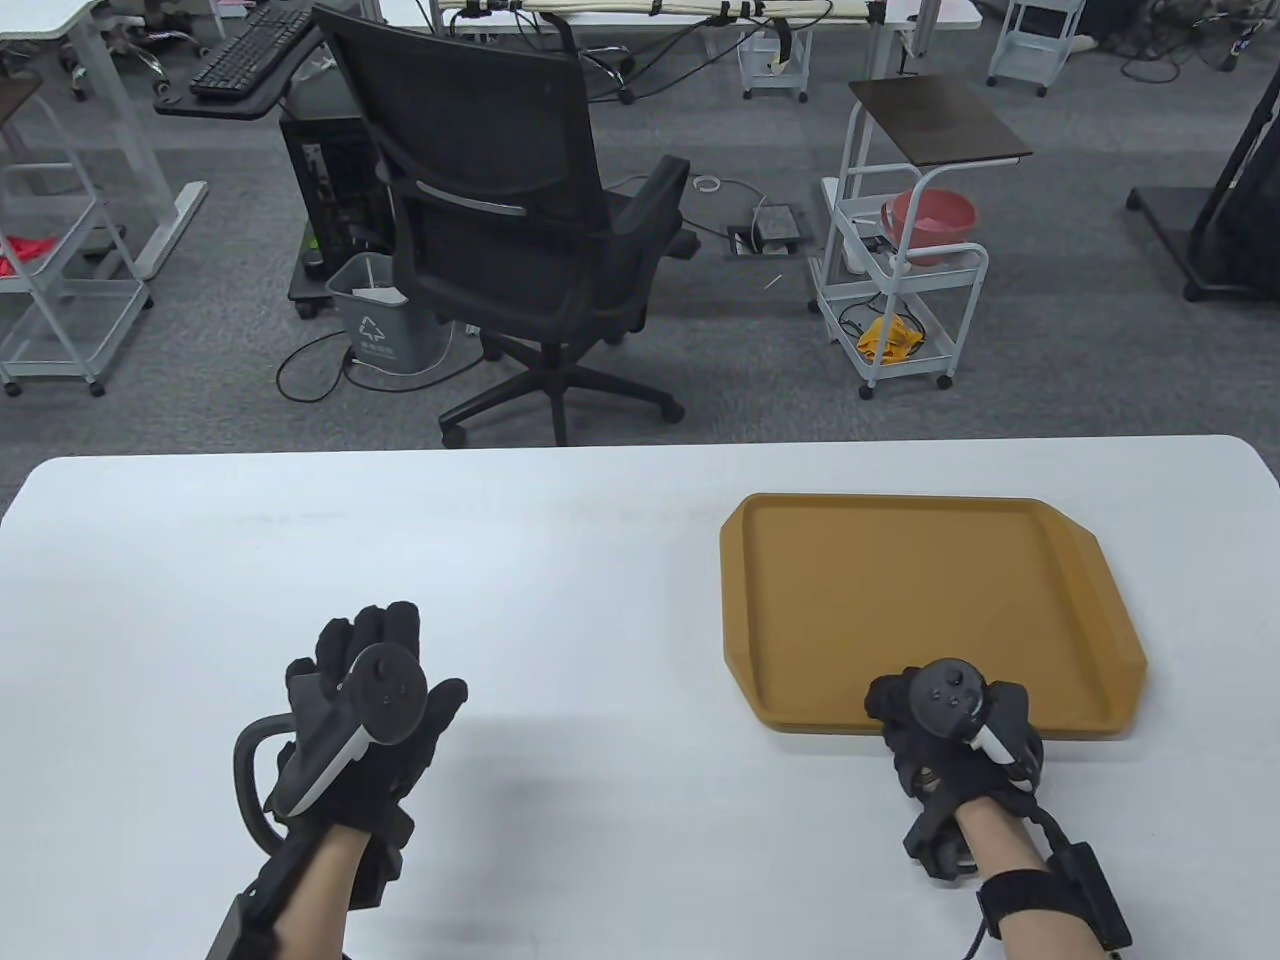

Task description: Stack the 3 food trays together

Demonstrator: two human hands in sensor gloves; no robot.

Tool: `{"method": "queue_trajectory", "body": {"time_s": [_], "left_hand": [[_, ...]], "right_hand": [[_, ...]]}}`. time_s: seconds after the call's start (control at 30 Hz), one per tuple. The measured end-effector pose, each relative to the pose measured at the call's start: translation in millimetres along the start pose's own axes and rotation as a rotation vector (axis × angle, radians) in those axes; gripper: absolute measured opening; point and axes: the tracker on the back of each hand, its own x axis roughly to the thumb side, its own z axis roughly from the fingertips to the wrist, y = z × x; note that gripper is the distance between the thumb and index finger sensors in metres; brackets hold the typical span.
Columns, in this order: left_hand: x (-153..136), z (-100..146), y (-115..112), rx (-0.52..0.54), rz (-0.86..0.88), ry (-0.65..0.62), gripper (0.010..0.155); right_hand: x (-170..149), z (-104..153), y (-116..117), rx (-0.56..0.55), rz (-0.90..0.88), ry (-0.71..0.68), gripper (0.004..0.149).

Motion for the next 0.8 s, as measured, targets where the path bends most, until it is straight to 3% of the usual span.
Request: {"method": "queue_trajectory", "body": {"time_s": [0.3,0.47,0.67,0.8], "left_hand": [[5.9,3.6,1.1,0.004,-0.001,-0.021,0.085],[6.8,3.6,0.2,0.001,-0.004,-0.027,0.085],[7.8,3.7,-1.1,-0.001,-0.008,-0.03,0.085],[8.2,3.8,-1.6,-0.005,-0.015,-0.03,0.085]], "right_hand": [[107.1,12.6,50.4,0.156,0.011,-0.289,0.036],[157.8,17.4,73.0,0.198,0.025,-0.379,0.036],[202.1,25.4,93.9,0.231,0.019,-0.442,0.036],[210.4,25.6,97.9,0.231,-0.009,-0.448,0.036]]}}
